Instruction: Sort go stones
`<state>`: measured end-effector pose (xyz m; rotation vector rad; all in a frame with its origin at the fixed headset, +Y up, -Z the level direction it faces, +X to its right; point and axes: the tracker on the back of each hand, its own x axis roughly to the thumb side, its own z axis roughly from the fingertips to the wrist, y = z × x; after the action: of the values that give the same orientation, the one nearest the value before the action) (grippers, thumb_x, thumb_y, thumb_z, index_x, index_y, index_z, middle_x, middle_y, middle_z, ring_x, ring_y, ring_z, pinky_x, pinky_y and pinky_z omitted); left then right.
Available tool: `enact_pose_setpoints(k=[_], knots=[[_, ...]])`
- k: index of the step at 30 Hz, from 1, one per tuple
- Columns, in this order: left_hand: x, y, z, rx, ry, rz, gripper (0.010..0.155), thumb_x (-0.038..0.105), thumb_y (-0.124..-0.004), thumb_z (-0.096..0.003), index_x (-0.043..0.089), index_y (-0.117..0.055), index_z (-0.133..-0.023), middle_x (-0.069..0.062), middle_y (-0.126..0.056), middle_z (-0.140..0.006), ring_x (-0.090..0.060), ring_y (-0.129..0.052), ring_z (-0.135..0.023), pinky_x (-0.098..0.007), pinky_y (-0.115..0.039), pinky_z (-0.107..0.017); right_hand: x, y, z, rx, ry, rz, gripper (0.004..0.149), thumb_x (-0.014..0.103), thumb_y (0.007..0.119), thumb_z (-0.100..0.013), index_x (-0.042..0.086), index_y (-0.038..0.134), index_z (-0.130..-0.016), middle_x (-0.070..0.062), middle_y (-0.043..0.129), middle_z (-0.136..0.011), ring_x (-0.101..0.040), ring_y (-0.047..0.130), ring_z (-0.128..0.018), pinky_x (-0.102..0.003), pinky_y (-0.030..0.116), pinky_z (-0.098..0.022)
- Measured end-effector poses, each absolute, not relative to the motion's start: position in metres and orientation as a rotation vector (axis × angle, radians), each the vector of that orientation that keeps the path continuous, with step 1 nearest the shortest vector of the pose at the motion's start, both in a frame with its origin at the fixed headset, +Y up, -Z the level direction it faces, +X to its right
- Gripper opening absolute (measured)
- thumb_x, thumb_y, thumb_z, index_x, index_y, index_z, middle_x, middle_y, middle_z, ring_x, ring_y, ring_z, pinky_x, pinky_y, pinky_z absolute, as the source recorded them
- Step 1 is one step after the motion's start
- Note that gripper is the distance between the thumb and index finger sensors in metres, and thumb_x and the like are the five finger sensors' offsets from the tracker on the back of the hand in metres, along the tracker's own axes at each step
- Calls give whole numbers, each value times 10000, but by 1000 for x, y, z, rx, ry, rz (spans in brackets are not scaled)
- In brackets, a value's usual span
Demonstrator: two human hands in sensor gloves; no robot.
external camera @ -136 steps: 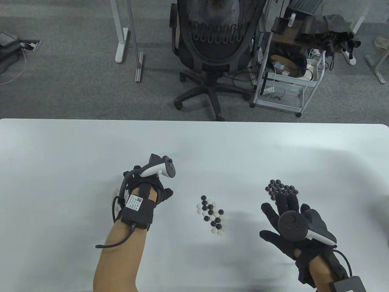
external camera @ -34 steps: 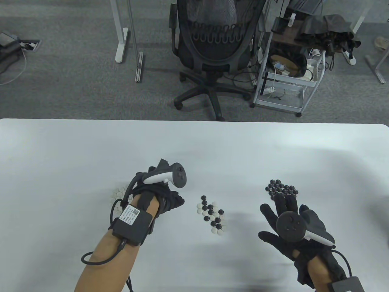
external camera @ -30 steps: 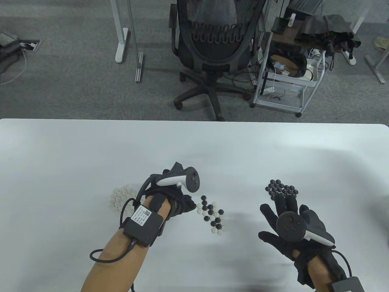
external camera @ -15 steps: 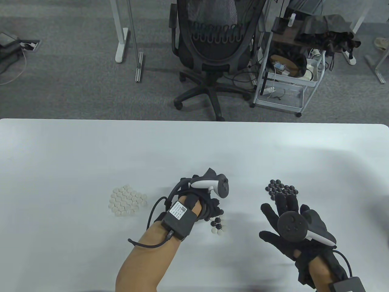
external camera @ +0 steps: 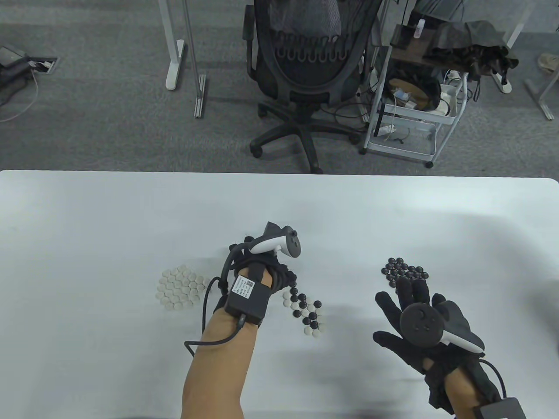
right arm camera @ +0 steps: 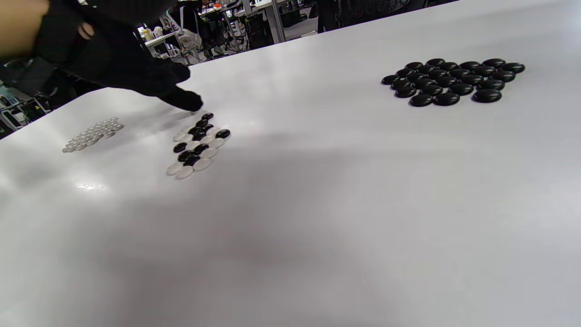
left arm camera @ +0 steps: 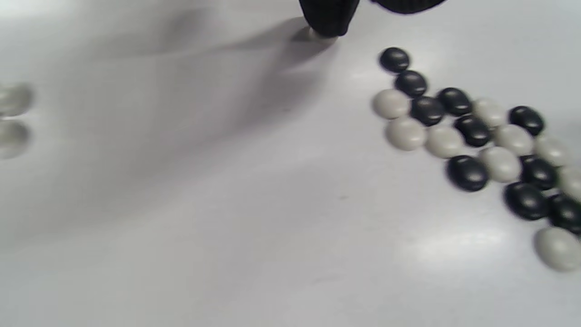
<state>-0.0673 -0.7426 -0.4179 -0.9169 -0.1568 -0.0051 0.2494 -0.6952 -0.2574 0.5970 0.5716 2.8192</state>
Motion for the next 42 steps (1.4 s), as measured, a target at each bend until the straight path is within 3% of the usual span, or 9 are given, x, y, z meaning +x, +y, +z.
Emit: enact_pose_setpoints(k=[10, 16, 26, 32, 42], knots=[[-148, -739, -370, -938, -161, -41, 621, 476, -464, -548, 299, -565, -1135, -291, 59, -1141, -599, 110, -921, -840, -45, -578, 246, -697, -257, 610, 585, 2827, 824, 550, 543, -549, 107, 192, -1148, -329, -88, -1051, -592, -96, -885, -815, 52, -539], [-186, -739, -353, -937, -81, -41, 624, 475, -468, -547, 311, -532, -1146, -294, 77, -1130, -598, 114, -920, -839, -44, -581, 245, -697, -257, 607, 592, 2831, 821, 550, 542, -549, 109, 192, -1147, -329, -87, -1051, -592, -95, -885, -815, 54, -540], [-206, -738, -350, -906, -25, -28, 654, 484, -459, -544, 306, -461, -1173, -284, 164, -1090, -584, 175, -901, -836, -3, -576, 244, -698, -257, 606, 604, 2836, 823, 551, 542, -549, 107, 191, -1147, -330, -86, -1050, -592, -94, -884, -815, 56, -540], [-195, -711, -347, -766, -67, -1, 698, 505, -442, -548, 266, -375, -1200, -294, 203, -1085, -589, 208, -892, -838, 16, -574, 244, -698, -257, 605, 601, 2833, 824, 551, 541, -549, 108, 191, -1148, -329, -88, -1050, -592, -96, -884, -814, 55, -540], [-100, -706, -336, -807, -354, -57, 685, 511, -454, -557, 251, -530, -1186, -310, 106, -1139, -605, 155, -911, -839, -24, -575, 243, -698, -257, 605, 603, 2835, 824, 551, 541, -549, 108, 190, -1148, -330, -85, -1051, -592, -95, -884, -814, 55, -540]])
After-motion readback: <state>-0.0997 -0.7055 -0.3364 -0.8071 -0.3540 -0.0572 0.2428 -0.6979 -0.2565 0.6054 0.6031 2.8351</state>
